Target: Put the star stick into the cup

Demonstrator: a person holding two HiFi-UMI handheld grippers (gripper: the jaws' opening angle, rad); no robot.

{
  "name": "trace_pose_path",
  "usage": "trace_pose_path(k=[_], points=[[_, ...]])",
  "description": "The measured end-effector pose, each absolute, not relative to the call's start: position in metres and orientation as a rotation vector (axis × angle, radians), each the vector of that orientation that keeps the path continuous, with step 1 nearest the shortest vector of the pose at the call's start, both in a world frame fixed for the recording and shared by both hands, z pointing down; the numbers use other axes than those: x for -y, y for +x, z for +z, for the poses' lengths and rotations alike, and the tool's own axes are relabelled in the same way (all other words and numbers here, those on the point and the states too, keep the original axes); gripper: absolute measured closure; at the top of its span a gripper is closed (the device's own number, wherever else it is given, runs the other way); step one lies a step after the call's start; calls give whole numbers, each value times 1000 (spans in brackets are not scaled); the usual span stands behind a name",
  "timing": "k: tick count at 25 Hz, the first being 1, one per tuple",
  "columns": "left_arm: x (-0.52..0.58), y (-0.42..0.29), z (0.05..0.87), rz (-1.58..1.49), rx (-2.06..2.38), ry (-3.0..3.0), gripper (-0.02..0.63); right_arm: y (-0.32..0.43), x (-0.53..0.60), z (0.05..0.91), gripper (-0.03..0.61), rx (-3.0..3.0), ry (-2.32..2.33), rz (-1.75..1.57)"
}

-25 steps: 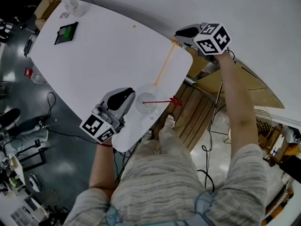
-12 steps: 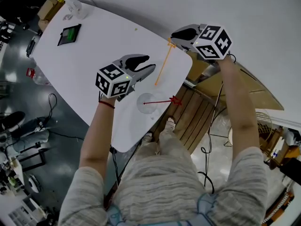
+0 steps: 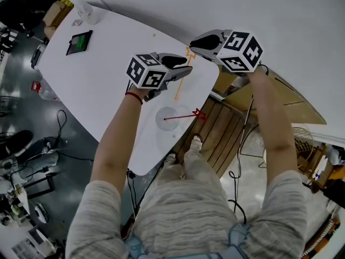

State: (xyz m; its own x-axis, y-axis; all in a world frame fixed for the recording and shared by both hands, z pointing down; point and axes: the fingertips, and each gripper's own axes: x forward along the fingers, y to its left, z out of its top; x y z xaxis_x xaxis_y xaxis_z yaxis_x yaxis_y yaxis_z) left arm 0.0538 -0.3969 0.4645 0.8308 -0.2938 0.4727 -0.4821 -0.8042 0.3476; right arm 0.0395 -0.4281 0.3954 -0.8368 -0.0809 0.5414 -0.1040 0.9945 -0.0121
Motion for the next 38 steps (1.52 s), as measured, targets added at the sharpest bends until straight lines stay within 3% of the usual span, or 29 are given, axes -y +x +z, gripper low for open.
trace_pose_path(k=[5,10,28,38], points=[[391,60,464,591,549,2571,545,39,425,393,545,2562,119,42],[386,60,463,622,553,2579,577,38,421,391,545,2552,109,23],[383,49,422,568,694,2678,594,46,413,305,543,2850,342,110],[371,28,369,402,855,2718,594,79,373,318,543,2933,524,305]])
